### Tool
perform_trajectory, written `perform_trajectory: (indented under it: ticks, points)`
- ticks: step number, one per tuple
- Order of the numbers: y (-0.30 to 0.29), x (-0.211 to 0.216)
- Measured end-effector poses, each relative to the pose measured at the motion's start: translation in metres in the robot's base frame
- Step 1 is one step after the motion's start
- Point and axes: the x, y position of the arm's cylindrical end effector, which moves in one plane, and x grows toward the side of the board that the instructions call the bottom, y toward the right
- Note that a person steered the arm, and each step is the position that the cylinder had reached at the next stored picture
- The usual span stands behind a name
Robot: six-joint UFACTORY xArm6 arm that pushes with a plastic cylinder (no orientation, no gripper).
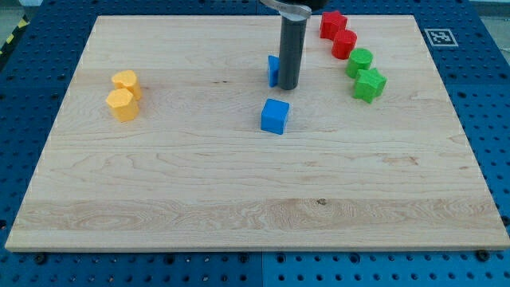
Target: Separate the yellow blocks
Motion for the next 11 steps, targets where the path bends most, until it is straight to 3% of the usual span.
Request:
perform_trajectory:
  ticks: [3, 6, 9, 11]
  points:
    - [-0.074, -0.019]
    - [-0.295, -0.042]
    - [-0.317, 0.001]
    - [-0.275, 0.012]
